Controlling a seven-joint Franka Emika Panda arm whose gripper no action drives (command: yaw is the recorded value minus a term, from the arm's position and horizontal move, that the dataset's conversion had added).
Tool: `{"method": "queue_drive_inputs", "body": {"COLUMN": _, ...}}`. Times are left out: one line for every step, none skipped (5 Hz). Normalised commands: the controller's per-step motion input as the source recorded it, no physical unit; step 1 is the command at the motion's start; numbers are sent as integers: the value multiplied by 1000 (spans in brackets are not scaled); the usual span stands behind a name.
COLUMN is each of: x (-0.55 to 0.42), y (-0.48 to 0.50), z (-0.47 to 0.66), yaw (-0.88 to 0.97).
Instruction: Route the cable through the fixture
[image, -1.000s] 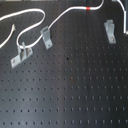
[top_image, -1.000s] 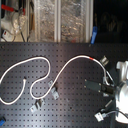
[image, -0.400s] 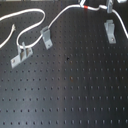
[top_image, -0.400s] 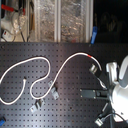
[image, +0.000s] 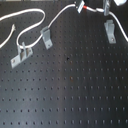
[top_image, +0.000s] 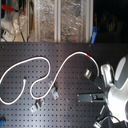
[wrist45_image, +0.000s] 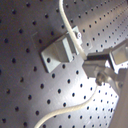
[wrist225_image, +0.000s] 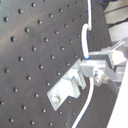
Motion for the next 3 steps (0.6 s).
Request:
{"method": "queue_drive_inputs", "body": {"x": -133, "y": 267, "z": 140, "yaw": 206}}
{"method": "queue_drive_inputs", "body": {"x": -84, "y": 356, "z": 383, "yaw": 171}}
{"method": "queue_drive_inputs", "body": {"x": -4, "y": 24, "z": 0, "yaw": 0}}
